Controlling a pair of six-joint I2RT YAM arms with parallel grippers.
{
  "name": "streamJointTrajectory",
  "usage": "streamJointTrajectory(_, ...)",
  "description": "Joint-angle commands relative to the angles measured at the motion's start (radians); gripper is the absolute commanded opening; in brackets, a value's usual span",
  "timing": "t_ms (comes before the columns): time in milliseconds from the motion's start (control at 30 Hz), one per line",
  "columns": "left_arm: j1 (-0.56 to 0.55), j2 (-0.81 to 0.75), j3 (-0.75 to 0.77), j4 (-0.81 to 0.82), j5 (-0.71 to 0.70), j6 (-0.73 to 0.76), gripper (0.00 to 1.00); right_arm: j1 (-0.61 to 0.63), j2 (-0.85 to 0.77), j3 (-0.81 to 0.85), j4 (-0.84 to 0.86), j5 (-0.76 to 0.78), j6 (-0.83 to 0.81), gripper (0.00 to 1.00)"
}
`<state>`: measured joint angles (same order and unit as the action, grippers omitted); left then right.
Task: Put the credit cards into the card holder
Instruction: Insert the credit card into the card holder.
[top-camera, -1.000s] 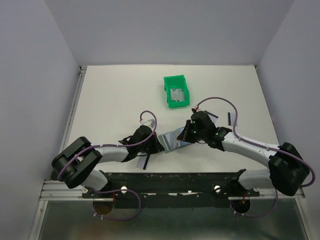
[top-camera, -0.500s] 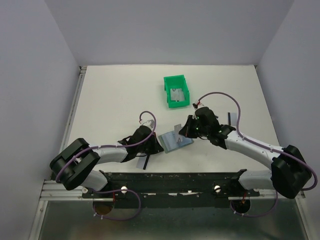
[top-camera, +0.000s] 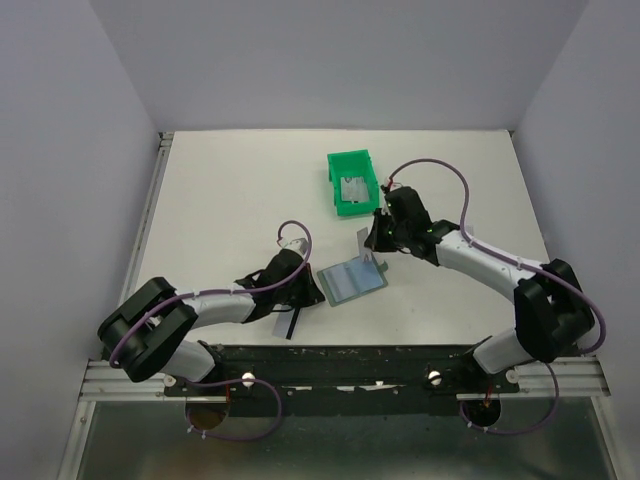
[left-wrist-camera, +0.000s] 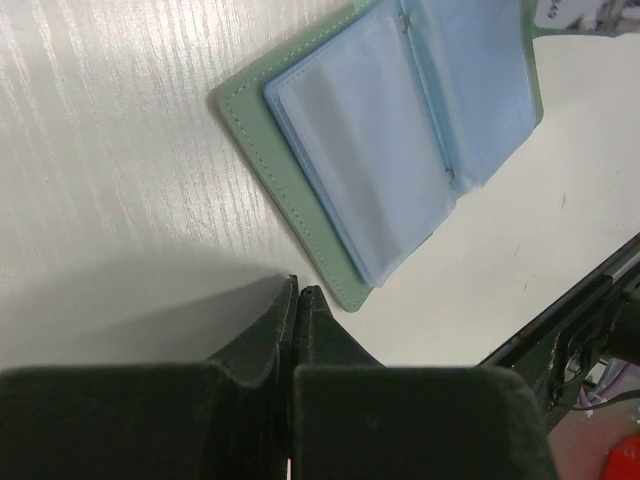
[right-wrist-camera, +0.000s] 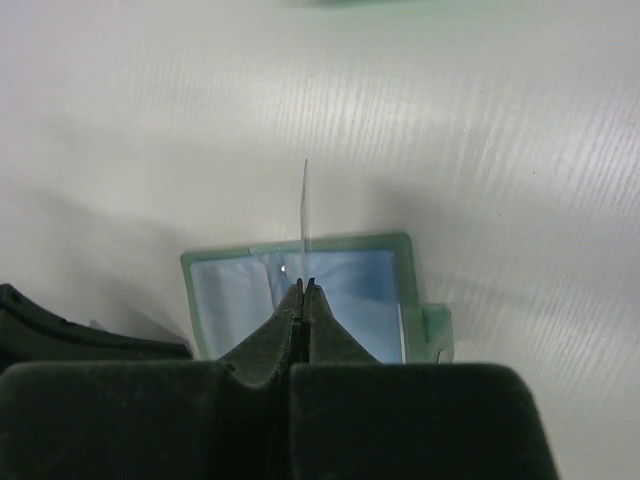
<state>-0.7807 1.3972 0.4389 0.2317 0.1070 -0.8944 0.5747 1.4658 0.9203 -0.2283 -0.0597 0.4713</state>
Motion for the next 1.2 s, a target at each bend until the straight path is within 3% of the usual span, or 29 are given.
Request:
streamJointTrajectory(0, 0.004, 0.019, 0.020, -0.051, -0.029, 0.015, 0.00, -0.001, 0.088, 0.045, 0.046, 0.106, 0.090, 0.00)
streamJointTrajectory(133, 0.004, 0.016, 0.014, -0.052, -0.032, 0.009, 0.00, 0.001, 0.140, 0.060, 0.084, 0.107, 0.229, 0.00)
streamJointTrajectory(400, 0.004, 0.014, 0.020, -0.058, -0.030, 0.011, 0.00, -0.001, 0.225, 0.115, 0.149, 0.127, 0.230, 0.00)
streamJointTrajectory(667, 0.004, 0.031, 0.029, -0.052, -0.023, 0.012, 0.00, -0.001, 0.295, 0.204, 0.072, 0.169, 0.132, 0.00)
streamJointTrajectory(1167, 0.009, 0.037, 0.015, -0.045, -0.026, 0.012, 0.00, -0.001, 0.304, 0.187, -0.057, 0.181, 0.003, 0.00)
